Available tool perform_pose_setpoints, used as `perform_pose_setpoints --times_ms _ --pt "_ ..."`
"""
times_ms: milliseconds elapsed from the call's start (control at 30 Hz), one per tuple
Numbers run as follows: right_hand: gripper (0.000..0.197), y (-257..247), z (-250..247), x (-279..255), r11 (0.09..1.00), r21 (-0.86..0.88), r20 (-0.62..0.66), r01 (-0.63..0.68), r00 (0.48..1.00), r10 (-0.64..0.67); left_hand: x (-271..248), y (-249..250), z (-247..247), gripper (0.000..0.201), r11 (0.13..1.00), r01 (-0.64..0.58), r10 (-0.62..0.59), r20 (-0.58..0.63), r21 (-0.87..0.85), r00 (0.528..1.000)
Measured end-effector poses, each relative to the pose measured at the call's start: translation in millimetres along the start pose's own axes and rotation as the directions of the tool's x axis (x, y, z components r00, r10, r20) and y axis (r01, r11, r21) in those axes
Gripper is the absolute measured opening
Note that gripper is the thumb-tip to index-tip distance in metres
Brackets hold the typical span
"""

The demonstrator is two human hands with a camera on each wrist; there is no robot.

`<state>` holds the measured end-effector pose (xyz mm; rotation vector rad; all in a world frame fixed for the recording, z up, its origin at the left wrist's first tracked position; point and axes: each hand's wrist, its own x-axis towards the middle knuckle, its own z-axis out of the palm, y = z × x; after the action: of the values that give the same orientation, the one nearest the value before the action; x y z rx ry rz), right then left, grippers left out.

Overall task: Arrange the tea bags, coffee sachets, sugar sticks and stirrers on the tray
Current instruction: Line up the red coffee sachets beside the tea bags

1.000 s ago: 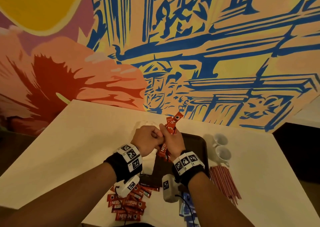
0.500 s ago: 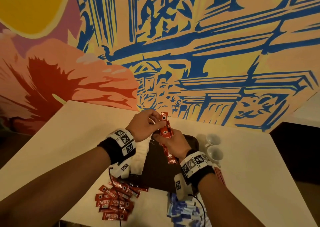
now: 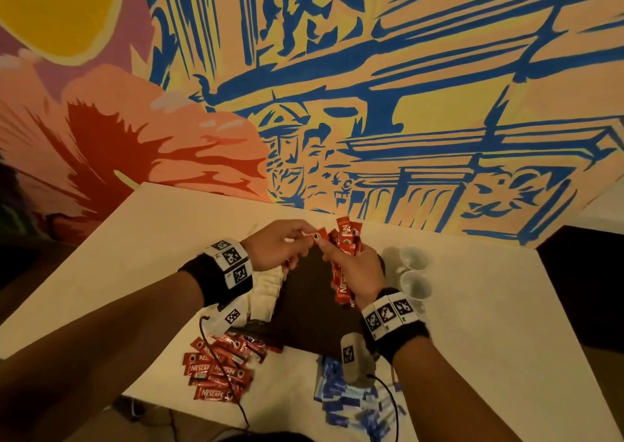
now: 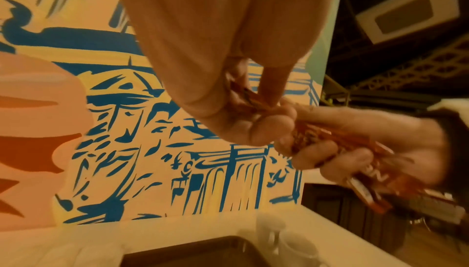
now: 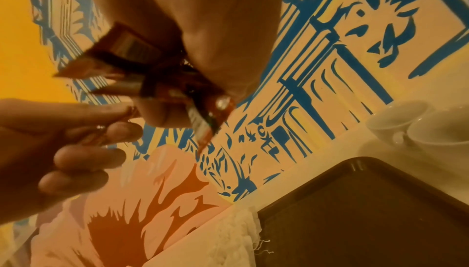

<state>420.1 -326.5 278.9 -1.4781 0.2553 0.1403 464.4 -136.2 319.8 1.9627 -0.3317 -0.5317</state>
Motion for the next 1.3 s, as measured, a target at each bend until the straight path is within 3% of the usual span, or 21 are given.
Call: perform_pose_setpoints --times_ms 67,200,367,533,667,767,1067,1300 --pt "0.02 -0.2 0.8 3.1 1.0 -0.013 0.029 -0.008 1.0 0.009 -0.8 -3.3 4.1 0.018 0.998 -0.002 -0.001 0.048 0.067 0.999" --pt "0.029 7.4 -1.9 12.1 0.994 -0.056 -0.023 -0.091 0.996 0.09 7.8 -12.1 2.7 0.038 0.995 0.008 -0.009 0.008 0.095 1.0" --pt "0.024 15.2 -4.9 24.9 0.981 -0.007 -0.043 -0.195 0.98 0.194 29.2 -33.6 -7.3 0.031 0.864 -0.145 0.187 -0.041 0.482 0.982" --pt "0.023 24.9 -8.5 45.7 0.961 0.071 -0.118 -0.269 0.954 0.276 61.5 -51.7 -16.9 0.03 0.806 -0.172 0.237 -0.043 0.566 0.97" --pt "0.027 39.5 -17.2 66.5 0.942 0.108 -0.229 -0.319 0.914 0.336 91.6 -76.5 -25.1 0.036 0.832 0.005 0.114 -0.18 0.554 0.977" --pt "0.029 51.9 -19.9 74.5 0.94 0.097 -0.26 -0.327 0.903 0.341 116.8 -99.9 -26.6 0.033 0.816 0.091 0.021 -0.187 0.571 0.982" --pt "0.026 79.9 -14.4 78.4 0.892 0.057 -0.28 -0.448 0.851 0.445 180.8 -156.9 0.0 0.028 0.642 0.116 -0.108 -0.06 0.758 0.992" --pt "0.025 91.2 -13.3 80.0 0.885 0.038 -0.286 -0.464 0.844 0.455 214.2 -176.2 9.0 0.029 0.599 0.125 -0.142 -0.049 0.791 0.989"
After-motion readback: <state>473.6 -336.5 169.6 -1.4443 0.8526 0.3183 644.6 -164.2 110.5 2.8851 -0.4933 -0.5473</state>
